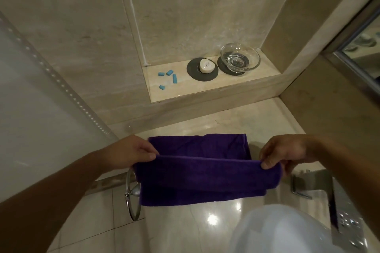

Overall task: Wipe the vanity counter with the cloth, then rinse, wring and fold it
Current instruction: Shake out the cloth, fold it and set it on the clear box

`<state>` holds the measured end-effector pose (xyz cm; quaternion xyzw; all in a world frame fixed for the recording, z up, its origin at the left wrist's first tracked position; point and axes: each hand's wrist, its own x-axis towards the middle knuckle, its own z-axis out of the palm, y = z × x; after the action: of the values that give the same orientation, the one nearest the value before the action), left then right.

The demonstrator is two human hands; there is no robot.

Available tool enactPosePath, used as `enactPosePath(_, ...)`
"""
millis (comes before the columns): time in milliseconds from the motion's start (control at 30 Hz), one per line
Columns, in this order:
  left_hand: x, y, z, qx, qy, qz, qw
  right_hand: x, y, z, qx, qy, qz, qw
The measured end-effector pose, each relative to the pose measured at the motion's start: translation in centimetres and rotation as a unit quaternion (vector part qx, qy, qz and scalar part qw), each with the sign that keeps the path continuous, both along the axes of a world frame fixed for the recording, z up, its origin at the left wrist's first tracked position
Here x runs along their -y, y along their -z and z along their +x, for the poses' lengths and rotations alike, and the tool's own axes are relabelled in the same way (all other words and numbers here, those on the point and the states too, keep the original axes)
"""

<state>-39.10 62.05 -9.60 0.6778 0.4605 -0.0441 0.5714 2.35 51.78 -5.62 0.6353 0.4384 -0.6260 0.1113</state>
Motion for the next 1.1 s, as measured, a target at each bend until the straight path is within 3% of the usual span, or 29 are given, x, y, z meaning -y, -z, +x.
enactPosePath(200,-1.3,2.7,1.4,-0.07,-0.069,0.169,0.981,-2.1,3.2,-1.9,0.14,0.04,0.229,0.962)
enactPosePath(367,-1.5,3.4,2.6,-0.098,-0.082,0.231,0.964,-2.4,4.5,-1.9,0.2,0.004,0.272,0.941)
enactPosePath(533,-1.1,4.8,2.7,-0.108,-0.102,0.3,0.942,-2.8,3.9,-1.8,0.194,0.036,0.337,0.921)
enactPosePath(767,-0.2,5.4,2.6,-0.098,-0.081,0.34,0.932,-3.0,5.2,-2.8,0.212,0.03,0.33,0.92)
enactPosePath(1100,-0.5,4.4,2.8,-0.162,-0.031,0.318,0.934,-2.9,4.8,-4.2,0.235,-0.001,0.305,0.923)
